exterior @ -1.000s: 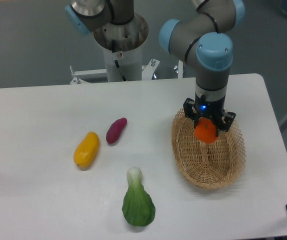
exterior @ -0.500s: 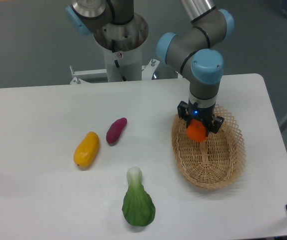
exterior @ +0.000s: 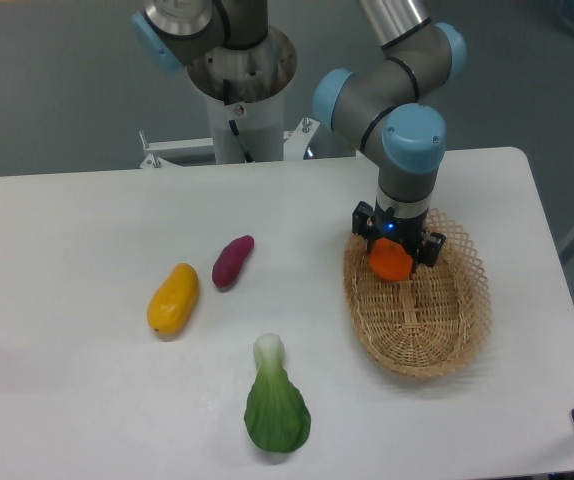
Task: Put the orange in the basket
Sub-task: 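Open the gripper to release the orange into the basket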
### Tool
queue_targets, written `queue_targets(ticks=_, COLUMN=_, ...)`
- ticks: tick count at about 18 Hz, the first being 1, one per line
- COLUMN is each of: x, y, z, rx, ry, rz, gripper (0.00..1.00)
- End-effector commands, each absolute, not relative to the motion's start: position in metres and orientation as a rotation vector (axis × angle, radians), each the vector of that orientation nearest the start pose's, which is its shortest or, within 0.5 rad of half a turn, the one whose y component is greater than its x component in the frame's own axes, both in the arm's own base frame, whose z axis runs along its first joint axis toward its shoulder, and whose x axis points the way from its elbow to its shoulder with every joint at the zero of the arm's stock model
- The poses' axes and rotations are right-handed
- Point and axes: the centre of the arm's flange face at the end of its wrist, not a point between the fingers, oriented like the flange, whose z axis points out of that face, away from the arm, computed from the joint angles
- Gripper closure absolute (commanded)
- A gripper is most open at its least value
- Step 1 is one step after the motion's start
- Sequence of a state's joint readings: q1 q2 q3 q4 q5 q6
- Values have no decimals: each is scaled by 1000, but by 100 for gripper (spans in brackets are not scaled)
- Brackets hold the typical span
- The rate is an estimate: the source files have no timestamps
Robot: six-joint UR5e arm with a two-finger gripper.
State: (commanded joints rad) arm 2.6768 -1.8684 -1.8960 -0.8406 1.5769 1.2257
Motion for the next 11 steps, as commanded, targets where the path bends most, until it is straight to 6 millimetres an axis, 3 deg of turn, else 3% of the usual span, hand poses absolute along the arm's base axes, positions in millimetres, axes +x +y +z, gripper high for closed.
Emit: queue_targets(ticks=11, x=-438, y=369, z=263, rx=-3080, ry=187, rz=186, gripper=0)
